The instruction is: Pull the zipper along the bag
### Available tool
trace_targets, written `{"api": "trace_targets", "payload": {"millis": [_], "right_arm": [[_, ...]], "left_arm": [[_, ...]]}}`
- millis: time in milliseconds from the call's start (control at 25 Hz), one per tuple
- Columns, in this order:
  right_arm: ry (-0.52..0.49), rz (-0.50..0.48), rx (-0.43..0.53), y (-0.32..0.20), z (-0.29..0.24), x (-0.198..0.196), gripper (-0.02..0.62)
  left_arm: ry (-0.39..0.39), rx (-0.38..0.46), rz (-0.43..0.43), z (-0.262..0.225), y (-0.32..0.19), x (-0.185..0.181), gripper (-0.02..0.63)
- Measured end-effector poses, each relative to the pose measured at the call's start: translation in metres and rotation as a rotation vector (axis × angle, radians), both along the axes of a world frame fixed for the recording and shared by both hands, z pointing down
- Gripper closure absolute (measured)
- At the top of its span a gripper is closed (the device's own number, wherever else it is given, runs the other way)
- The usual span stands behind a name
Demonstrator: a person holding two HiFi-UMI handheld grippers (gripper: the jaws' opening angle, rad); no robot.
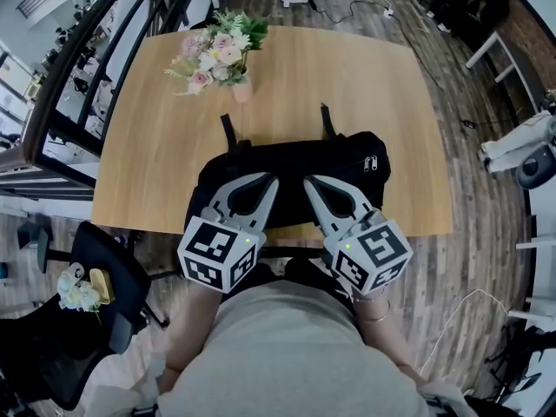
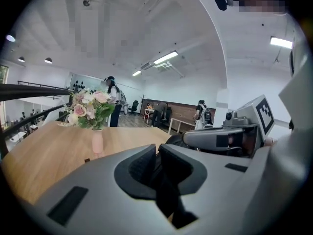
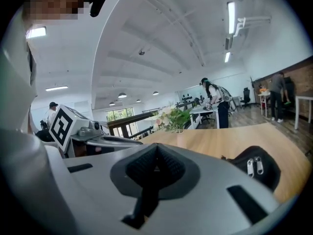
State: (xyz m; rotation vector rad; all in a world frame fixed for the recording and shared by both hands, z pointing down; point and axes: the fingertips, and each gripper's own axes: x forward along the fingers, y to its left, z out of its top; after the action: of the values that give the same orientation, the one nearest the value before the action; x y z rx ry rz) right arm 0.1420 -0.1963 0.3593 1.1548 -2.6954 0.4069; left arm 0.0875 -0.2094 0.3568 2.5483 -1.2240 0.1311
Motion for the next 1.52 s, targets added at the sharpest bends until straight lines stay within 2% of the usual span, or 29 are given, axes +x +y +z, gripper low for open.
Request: {"api": "trace_targets", "payload": {"millis": [440,960,1240,1520], "right_arm": [[0.064,0.042,-0.03,0.003,0.02,0.003,0.589],[0.071,0.068,-0.084,0.001,0.036,0.008,0.59],[0.063,0.041,-0.08,0.005,0.036,0.006,0.589],[0.071,0.041,-0.085,0.004,0.036,0.008,0.589]], "left_arm": [[-0.084,-0.066,0.01,0.025,0.0,-0.002,0.574],[-0.078,-0.097,0.049,0.031,0.006,0.006,0.575],[-0.054,-0.104,0.058,0.03,0.006,0.008,0.575],[-0.062,-0.1,0.054,0.03,0.007,0.01,0.575]]}}
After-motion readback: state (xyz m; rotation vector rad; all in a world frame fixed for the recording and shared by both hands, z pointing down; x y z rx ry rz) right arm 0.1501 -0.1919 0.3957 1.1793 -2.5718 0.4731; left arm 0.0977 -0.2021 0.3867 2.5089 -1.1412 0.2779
